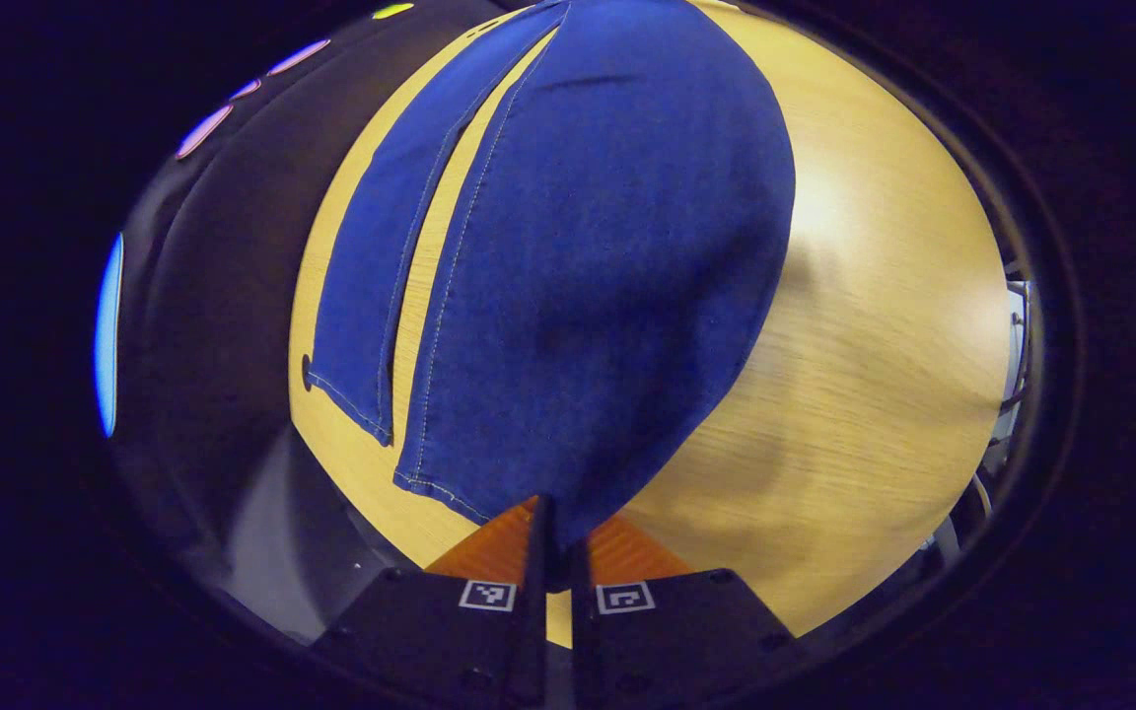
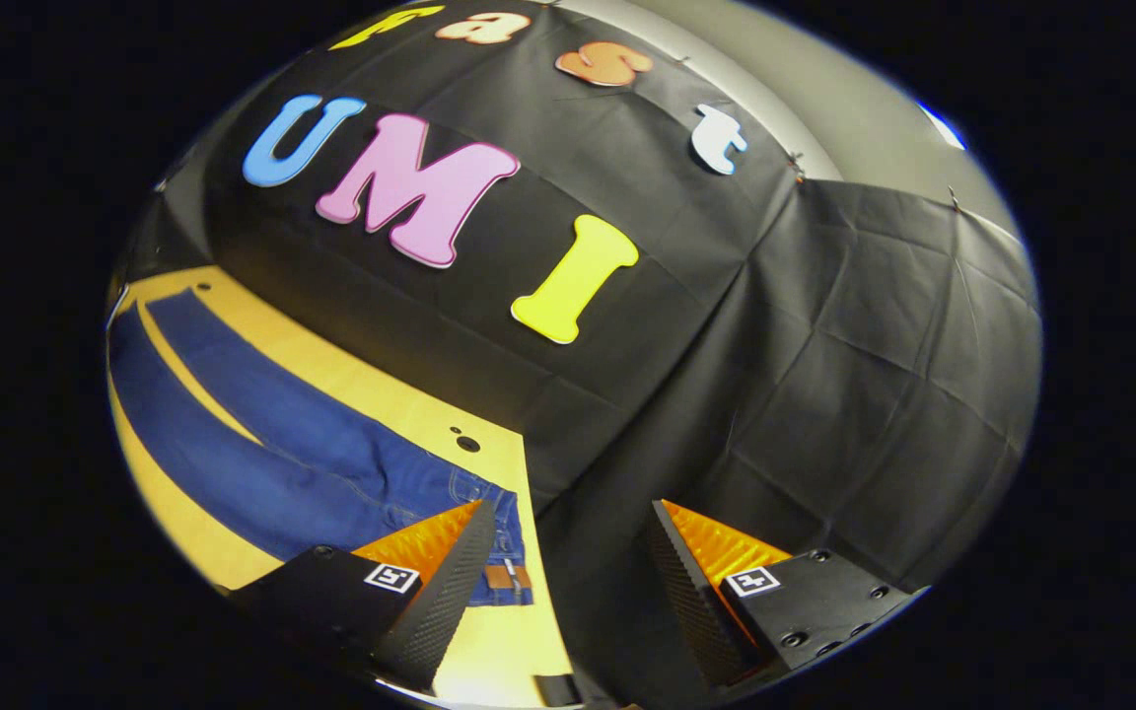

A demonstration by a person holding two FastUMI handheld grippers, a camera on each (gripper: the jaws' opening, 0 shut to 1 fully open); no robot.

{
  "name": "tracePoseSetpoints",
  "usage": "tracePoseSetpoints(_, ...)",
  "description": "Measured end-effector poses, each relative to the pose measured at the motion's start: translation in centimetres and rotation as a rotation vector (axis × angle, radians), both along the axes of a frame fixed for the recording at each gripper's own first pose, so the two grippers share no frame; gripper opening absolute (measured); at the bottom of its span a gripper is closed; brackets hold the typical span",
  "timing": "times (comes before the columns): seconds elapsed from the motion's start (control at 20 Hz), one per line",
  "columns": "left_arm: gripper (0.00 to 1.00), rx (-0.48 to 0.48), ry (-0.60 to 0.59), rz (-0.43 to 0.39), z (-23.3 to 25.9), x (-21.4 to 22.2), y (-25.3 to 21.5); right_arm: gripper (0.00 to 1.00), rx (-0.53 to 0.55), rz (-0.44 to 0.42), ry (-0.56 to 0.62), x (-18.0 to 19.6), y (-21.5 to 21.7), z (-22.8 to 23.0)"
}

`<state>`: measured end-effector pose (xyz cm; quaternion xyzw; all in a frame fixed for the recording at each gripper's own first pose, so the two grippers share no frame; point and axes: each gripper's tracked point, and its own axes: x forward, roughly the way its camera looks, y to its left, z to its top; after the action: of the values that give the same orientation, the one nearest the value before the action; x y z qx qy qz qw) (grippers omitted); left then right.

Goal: Grasp the waist and the cuffs of the jeans and fold them to make the two legs overlap; first hold the waist and fold one-third of the jeans toward the cuffs, then hold the cuffs and fold the remaining one-third in the same direction to finish folding.

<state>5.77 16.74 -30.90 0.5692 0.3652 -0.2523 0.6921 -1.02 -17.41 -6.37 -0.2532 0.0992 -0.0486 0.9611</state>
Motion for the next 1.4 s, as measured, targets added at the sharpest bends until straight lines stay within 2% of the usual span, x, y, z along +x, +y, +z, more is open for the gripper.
tracePoseSetpoints(0.05, 0.14, -0.011, -0.003, -0.003, 0.0, -0.2, -0.1, 0.96, -0.038, 0.027, 0.016, 0.5, -0.3, -0.5)
tracePoseSetpoints(0.1, 0.06, -0.012, -0.005, -0.002, 0.0, -0.2, 0.1, 0.96, -0.079, 0.056, 0.035, 1.1, -0.3, -1.1)
tracePoseSetpoints(0.15, 0.1, -0.015, 0.002, -0.007, 0.1, -0.1, 0.0, 0.96, -0.131, 0.09, 0.058, 1.7, -0.3, -1.8)
tracePoseSetpoints(0.25, 0.06, -0.025, 0.032, -0.001, 0.2, -0.1, 0.0, 0.96, -0.248, 0.172, 0.119, 2.6, -0.3, -3.7)
tracePoseSetpoints(0.35, 0.06, -0.046, 0.061, 0.024, 0.1, -0.1, -0.2, 0.96, -0.376, 0.281, 0.211, 3.3, -0.1, -7.2)
tracePoseSetpoints(0.5, 0.06, -0.027, 0.053, 0.018, 0.1, -0.1, -0.2, 0.96, -0.57, 0.455, 0.392, 3.2, -0.8, -13.9)
tracePoseSetpoints(0.65, 0.06, -0.03, 0.04, 0.043, 0.1, -0.1, -0.1, 0.96, -0.709, 0.601, 0.527, 3.7, -1.4, -19.8)
tracePoseSetpoints(0.8, 0.06, -0.028, 0.048, 0.064, 0.0, -0.1, -0.2, 0.96, -0.796, 0.714, 0.637, 4.6, -2.0, -25.0)
tracePoseSetpoints(0.9, 0.06, -0.025, 0.053, 0.069, 0.1, -0.2, -0.2, 0.96, -0.848, 0.713, 0.691, 5.4, -3.4, -27.5)
tracePoseSetpoints(1.0, 0.06, -0.026, 0.06, 0.084, 0.0, -0.1, -0.2, 0.96, -0.874, 0.668, 0.764, 5.7, -5.4, -29.3)
tracePoseSetpoints(1.05, 0.06, -0.024, 0.061, 0.088, 0.0, -0.2, -0.1, 0.96, -0.89, 0.673, 0.738, 6.4, -5.3, -29.0)
tracePoseSetpoints(1.1, 0.06, -0.022, 0.061, 0.089, 0.0, -0.2, -0.2, 0.86, -0.894, 0.669, 0.724, 6.7, -5.2, -29.1)
tracePoseSetpoints(1.15, 0.06, -0.022, 0.06, 0.091, 0.0, -0.2, -0.1, 0.91, -0.903, 0.667, 0.716, 7.2, -5.0, -29.1)
tracePoseSetpoints(1.4, 0.06, -0.009, 0.065, 0.102, 0.0, -0.2, -0.2, 0.9, -0.975, 0.673, 0.695, 8.9, -3.8, -29.8)
